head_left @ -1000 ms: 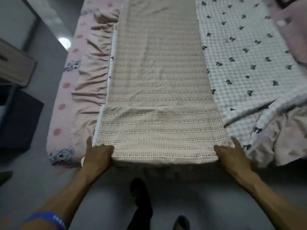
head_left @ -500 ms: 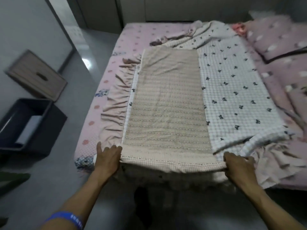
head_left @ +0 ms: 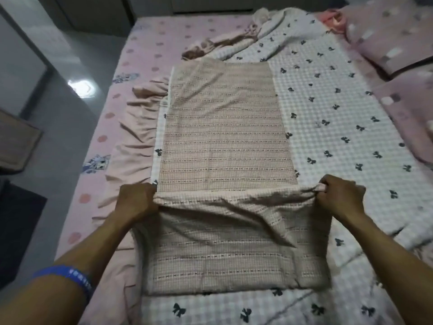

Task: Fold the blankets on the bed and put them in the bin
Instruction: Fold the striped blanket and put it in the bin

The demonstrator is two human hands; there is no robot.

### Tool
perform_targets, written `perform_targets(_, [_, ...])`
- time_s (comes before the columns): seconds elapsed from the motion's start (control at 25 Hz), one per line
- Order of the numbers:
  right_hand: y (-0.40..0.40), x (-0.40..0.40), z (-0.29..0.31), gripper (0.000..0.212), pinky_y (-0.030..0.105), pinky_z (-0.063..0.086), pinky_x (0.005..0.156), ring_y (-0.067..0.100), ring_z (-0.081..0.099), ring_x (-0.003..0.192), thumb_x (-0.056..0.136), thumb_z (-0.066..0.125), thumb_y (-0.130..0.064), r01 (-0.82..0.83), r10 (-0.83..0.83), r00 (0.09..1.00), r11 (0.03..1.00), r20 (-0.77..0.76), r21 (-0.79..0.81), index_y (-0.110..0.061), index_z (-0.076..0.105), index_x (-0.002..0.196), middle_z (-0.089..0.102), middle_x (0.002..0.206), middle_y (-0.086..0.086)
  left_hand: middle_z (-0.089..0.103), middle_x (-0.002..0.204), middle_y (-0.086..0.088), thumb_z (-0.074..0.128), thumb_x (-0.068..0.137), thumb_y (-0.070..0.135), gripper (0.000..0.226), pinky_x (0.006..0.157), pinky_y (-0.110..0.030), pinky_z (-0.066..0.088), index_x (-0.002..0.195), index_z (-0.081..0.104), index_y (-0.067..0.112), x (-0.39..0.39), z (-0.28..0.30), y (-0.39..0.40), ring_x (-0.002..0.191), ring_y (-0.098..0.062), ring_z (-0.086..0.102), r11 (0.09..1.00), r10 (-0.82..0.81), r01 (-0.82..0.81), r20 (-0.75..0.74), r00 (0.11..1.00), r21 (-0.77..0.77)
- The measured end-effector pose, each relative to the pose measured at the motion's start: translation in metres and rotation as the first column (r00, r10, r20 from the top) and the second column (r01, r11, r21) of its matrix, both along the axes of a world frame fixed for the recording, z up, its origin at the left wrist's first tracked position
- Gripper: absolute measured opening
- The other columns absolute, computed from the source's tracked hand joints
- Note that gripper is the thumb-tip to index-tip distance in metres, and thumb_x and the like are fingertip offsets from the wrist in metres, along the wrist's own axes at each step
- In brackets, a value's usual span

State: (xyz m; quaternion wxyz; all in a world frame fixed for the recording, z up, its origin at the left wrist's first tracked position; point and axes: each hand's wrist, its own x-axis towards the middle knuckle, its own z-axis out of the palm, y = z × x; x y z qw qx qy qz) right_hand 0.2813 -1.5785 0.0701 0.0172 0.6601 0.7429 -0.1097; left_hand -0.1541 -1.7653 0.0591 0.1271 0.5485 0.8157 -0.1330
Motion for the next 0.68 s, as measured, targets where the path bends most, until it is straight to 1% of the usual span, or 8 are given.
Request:
perform_targets(0.12, [0.048, -0.001, -0.042, 0.011, 0.043, 0.043, 0.086, 0.03, 0.057, 0.08, 0.081, 0.061, -0.019, 0.088, -0.095, 0.992, 0.993, -0.08, -0.082, -0.021, 0.063, 0.071, 0.064, 0.078, 0.002, 0.062, 0.124, -0.003, 0.065, 0.074, 0.045, 0.047, 0.09, -0.032, 0.044, 0.119, 0.065, 0.029, -0.023, -0.037, 0.042, 0.113, -0.024, 0.057, 0.997, 0.041, -0.034, 0.089, 0.995, -0.071])
perform_targets(0.2, [0.083, -0.005, -0.096, 0.018, 0.041, 0.049, 0.076, 0.027, 0.056, 0.073, 0.082, 0.062, -0.024, 0.077, -0.092, 0.987, 0.99, -0.133, -0.114, -0.018, 0.065, 0.066, 0.066, 0.075, 0.004, 0.065, 0.118, -0.007, 0.069, 0.068, 0.036, 0.046, 0.088, -0.034, 0.047, 0.113, 0.07, 0.027, -0.04, -0.083, 0.066, 0.109, -0.027, 0.058, 0.989, 0.143, -0.137, 0.146, 0.979, -0.053])
perform_targets(0.32, [0.108, -0.018, -0.153, 0.02, 0.036, 0.048, 0.07, 0.025, 0.058, 0.07, 0.081, 0.063, -0.033, 0.109, -0.146, 0.975, 0.971, -0.168, -0.215, -0.017, 0.068, 0.068, 0.068, 0.077, 0.006, 0.068, 0.108, -0.013, 0.073, 0.067, 0.027, 0.036, 0.082, -0.035, 0.049, 0.102, 0.074, 0.021, -0.043, -0.125, 0.094, 0.102, -0.031, 0.062, 0.989, 0.132, -0.121, 0.152, 0.98, -0.083])
perform_targets(0.44, [0.114, -0.028, -0.164, 0.013, 0.043, 0.051, 0.083, 0.031, 0.061, 0.081, 0.081, 0.062, -0.028, 0.179, -0.219, 0.961, 0.958, -0.168, -0.226, -0.019, 0.07, 0.078, 0.071, 0.089, 0.01, 0.067, 0.11, -0.014, 0.073, 0.065, 0.031, 0.04, 0.087, -0.038, 0.047, 0.104, 0.072, 0.019, -0.053, -0.132, 0.106, 0.104, -0.033, 0.06, 0.979, 0.153, -0.135, 0.111, 0.982, -0.15])
perform_targets(0.52, [0.107, -0.036, -0.166, 0.016, 0.049, 0.043, 0.096, 0.037, 0.059, 0.095, 0.081, 0.059, -0.022, 0.238, -0.256, 0.957, 0.962, -0.135, -0.135, -0.016, 0.067, 0.094, 0.068, 0.102, 0.012, 0.066, 0.112, -0.014, 0.07, 0.069, 0.031, 0.04, 0.101, -0.046, 0.039, 0.107, 0.069, 0.018, -0.048, -0.139, 0.102, 0.106, -0.036, 0.058, 0.986, 0.165, -0.165, 0.009, 0.986, -0.022])
perform_targets(0.6, [0.073, -0.06, -0.167, 0.035, 0.051, 0.034, 0.1, 0.039, 0.053, 0.112, 0.085, 0.054, -0.017, 0.135, -0.123, 0.981, 0.988, -0.15, 0.073, -0.012, 0.057, 0.119, 0.059, 0.125, 0.015, 0.059, 0.121, -0.018, 0.057, 0.083, 0.032, 0.04, 0.108, -0.059, 0.024, 0.117, 0.06, 0.013, -0.004, -0.154, 0.088, 0.112, -0.04, 0.052, 0.972, 0.095, -0.072, -0.09, 0.991, 0.225])
perform_targets(0.64, [0.048, -0.08, -0.171, 0.043, 0.052, 0.032, 0.102, 0.037, 0.048, 0.123, 0.089, 0.051, -0.02, -0.039, 0.07, 0.977, 0.988, -0.203, 0.15, -0.013, 0.05, 0.131, 0.05, 0.138, 0.014, 0.052, 0.134, -0.019, 0.047, 0.088, 0.036, 0.048, 0.109, -0.061, 0.019, 0.129, 0.054, 0.012, 0.029, -0.163, 0.082, 0.121, -0.04, 0.047, 0.953, -0.027, 0.046, -0.067, 0.997, 0.299])
perform_targets(0.68, [0.021, -0.097, -0.182, 0.05, 0.053, 0.028, 0.107, 0.034, 0.039, 0.134, 0.094, 0.045, -0.027, -0.318, 0.339, 0.929, 0.937, -0.149, 0.144, -0.016, 0.041, 0.142, 0.039, 0.151, 0.011, 0.043, 0.146, -0.019, 0.038, 0.092, 0.041, 0.056, 0.109, -0.062, 0.015, 0.14, 0.047, 0.014, 0.062, -0.173, 0.075, 0.133, -0.039, 0.04, 0.934, -0.186, 0.186, -0.027, 0.982, 0.306])
